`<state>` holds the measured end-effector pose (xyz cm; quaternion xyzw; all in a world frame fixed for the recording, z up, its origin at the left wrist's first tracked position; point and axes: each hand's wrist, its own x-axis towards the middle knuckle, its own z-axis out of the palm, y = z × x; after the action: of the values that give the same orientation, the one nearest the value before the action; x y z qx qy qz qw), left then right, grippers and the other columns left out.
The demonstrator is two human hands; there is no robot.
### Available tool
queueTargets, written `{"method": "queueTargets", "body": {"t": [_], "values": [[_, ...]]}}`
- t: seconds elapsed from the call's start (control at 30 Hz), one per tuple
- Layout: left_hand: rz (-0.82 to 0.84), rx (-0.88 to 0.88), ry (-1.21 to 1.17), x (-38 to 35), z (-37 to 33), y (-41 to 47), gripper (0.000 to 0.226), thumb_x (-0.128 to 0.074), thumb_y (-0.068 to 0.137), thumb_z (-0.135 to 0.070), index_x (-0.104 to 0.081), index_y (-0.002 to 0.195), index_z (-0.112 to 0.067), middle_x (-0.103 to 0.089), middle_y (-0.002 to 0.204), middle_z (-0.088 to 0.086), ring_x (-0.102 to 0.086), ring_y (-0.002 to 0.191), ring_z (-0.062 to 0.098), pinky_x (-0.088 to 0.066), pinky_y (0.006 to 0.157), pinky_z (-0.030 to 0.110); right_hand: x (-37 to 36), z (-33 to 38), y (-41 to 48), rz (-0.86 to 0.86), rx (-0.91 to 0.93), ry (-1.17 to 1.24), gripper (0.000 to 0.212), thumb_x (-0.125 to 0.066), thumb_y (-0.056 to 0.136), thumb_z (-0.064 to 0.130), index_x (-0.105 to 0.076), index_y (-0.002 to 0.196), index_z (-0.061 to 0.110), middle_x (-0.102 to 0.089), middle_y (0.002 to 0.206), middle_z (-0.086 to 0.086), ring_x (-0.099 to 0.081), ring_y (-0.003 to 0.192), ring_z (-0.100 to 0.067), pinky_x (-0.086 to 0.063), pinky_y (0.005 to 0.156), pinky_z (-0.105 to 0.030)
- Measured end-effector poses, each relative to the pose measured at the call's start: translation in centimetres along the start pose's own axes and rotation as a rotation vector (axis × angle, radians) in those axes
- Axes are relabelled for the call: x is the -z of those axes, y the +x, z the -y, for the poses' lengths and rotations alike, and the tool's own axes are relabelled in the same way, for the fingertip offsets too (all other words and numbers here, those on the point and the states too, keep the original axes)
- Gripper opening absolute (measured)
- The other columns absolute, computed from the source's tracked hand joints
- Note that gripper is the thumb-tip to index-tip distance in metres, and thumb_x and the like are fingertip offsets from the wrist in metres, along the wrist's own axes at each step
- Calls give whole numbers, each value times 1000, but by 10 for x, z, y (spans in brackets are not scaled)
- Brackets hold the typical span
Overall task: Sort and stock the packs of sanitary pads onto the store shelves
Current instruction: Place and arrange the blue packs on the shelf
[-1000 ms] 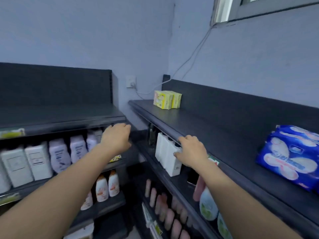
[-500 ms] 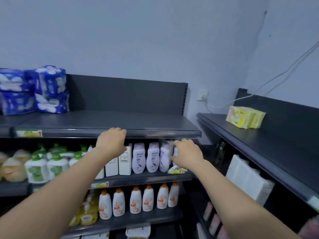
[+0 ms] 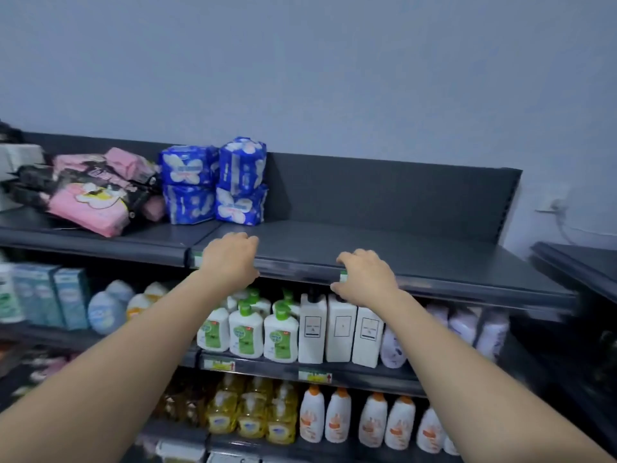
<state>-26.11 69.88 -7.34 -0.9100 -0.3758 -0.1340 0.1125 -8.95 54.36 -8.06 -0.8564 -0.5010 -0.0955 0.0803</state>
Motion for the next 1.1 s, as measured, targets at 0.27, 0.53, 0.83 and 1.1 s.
{"method": "queueTargets", "body": {"t": [0.27, 0.53, 0.83, 1.1], "values": [[-22, 129, 22, -18, 78, 32, 44, -62, 87, -33, -49, 125, -15, -53, 123, 5, -49, 119, 26, -43, 85, 36, -16, 66, 83, -3, 122, 41, 53, -59, 90, 45, -48, 135, 19, -50, 133, -7, -41, 126, -27, -41, 96, -38], [-88, 181, 77, -36, 115, 99, 38, -63, 86, -33, -51, 116, -14, -56, 115, 5, -53, 111, 26, -38, 74, 33, -29, 96, 185, -69, 205, 75, 51, -61, 89, 45, -50, 132, 20, -52, 128, -5, -45, 122, -25, -46, 91, -38], [-141, 245, 8, -47, 150, 192, 48, -63, 85, -35, -49, 125, -13, -54, 121, 6, -51, 116, 27, -45, 86, 40, -25, 122, 298, -210, 284, 222, 78, -60, 90, 41, -15, 152, 28, -53, 123, -7, -52, 109, -27, -48, 78, -39], [-159, 220, -23, -64, 175, 235, 48, -63, 85, -37, -49, 124, -13, -55, 120, 5, -51, 112, 26, -47, 84, 40, -33, 152, 357, -301, 253, 381, 56, -53, 93, 41, -30, 142, 33, -62, 97, -2, -61, 82, -26, -43, 62, -32]]}}
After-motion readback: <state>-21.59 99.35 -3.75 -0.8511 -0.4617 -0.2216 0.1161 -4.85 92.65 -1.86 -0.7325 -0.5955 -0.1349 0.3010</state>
